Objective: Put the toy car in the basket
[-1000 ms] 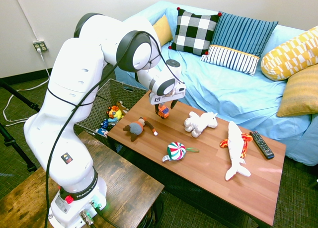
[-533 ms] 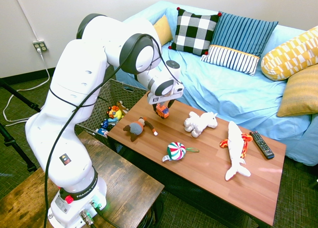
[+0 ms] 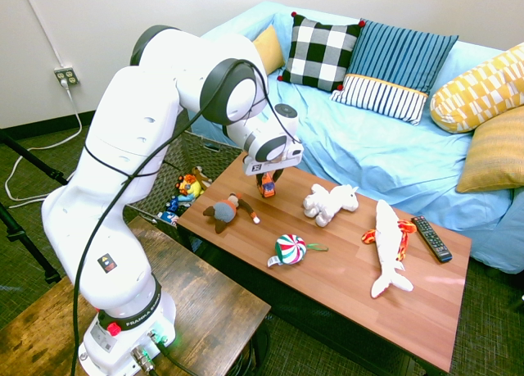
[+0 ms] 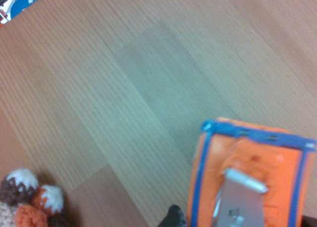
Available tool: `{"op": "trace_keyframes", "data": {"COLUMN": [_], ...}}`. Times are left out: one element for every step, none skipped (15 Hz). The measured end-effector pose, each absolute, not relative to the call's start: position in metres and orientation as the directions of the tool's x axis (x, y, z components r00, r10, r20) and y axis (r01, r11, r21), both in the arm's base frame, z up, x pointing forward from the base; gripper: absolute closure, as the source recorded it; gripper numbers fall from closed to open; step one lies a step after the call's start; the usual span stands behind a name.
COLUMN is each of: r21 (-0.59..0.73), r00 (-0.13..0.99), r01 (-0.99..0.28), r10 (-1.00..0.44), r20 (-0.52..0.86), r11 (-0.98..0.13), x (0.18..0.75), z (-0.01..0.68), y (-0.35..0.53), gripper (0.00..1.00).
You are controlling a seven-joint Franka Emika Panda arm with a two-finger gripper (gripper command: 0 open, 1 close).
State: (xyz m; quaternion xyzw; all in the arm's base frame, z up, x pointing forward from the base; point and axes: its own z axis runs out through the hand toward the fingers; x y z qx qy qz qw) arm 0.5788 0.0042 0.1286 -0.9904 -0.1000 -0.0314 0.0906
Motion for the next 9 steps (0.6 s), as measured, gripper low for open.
{"op": "trace_keyframes", "data": {"r21": [-0.173,-0.173,-0.174,-0.173,-0.174,-0.178,-0.185,-0.195,-0.211], "r00": [0.978,0.978,0.978,0.977,0.975,0.971,0.965,0.956,0.946], "r01": [0.203,0.203,0.203,0.205,0.210,0.222,0.237,0.258,0.284], "r10": [0.192,0.192,0.191,0.191,0.195,0.201,0.209,0.221,0.238], "r20": [0.081,0.081,0.083,0.090,0.104,0.126,0.155,0.192,0.220], "r11": [-0.964,-0.964,-0.964,-0.963,-0.962,-0.959,-0.954,-0.946,-0.935], "x": [0.579,0.579,0.579,0.580,0.582,0.585,0.590,0.594,0.593], "z": [0.129,0.129,0.129,0.131,0.134,0.143,0.159,0.181,0.202], "y": [0.004,0.004,0.004,0.003,0.003,0.008,0.017,0.033,0.057], "gripper": [1.00,1.00,1.00,1.00,1.00,1.00,1.00,1.00,1.00]}}
